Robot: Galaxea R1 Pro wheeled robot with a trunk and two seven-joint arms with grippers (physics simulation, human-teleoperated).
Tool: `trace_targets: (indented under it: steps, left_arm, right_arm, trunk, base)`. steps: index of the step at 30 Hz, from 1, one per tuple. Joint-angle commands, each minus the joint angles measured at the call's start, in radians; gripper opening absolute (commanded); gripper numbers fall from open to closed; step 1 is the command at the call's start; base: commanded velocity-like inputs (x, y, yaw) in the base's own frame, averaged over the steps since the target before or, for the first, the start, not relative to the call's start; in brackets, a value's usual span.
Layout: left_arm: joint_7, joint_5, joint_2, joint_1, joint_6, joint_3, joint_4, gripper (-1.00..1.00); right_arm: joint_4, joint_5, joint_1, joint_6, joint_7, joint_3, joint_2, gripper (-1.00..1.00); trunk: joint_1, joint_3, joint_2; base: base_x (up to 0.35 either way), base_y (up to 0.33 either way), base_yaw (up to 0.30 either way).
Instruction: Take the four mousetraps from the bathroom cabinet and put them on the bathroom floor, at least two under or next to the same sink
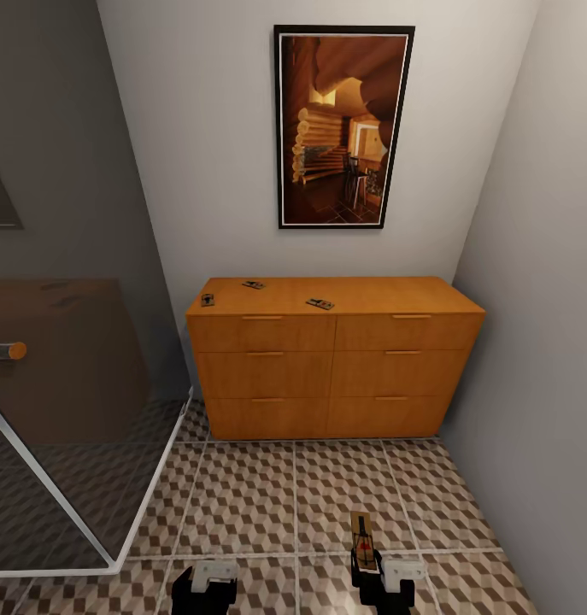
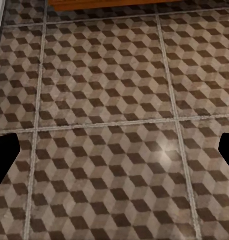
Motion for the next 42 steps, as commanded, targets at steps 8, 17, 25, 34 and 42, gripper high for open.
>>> trace_targets:
  steps: [8, 17, 25, 34, 42]
  left_arm:
    - [0.008, -0.002, 0.001, -0.001, -0.003, -0.006, -0.001, 1.0]
    - [0.008, -0.002, 0.001, -0.001, -0.003, -0.005, -0.001, 1.0]
    - [0.008, -0.002, 0.001, -0.001, -0.003, -0.006, -0.001, 1.0]
    - [0.008, -0.002, 0.001, -0.001, -0.003, -0.006, 0.0, 1.0]
    - [0.009, -0.002, 0.001, -0.001, -0.004, -0.005, -0.005, 1.0]
  right_arm:
    - [0.001, 0.008, 0.0, -0.002, -0.005, -0.002, 0.0, -1.0]
    - [0.001, 0.008, 0.0, -0.002, -0.005, -0.002, 0.0, -1.0]
    - [0.001, 0.008, 0.0, -0.002, -0.005, -0.002, 0.0, -1.0]
    - [0.001, 0.007, -0.001, -0.002, -0.005, -0.002, 0.0, -1.0]
    - [0.001, 0.007, -0.001, -0.002, -0.005, -0.002, 0.0, -1.0]
  trunk:
    - [0.0, -0.001, 0.0]
    - [0.0, -0.001, 0.0]
    - [0.0, -0.001, 0.0]
    - [0.0, -0.001, 0.0]
    - [0.0, -0.001, 0.0]
  base:
    - [0.0, 0.0, 0.0]
    - [0.0, 0.0, 0.0]
    - [0.0, 0.0, 0.0]
    - [0.0, 0.0, 0.0]
    - [0.0, 0.0, 0.0]
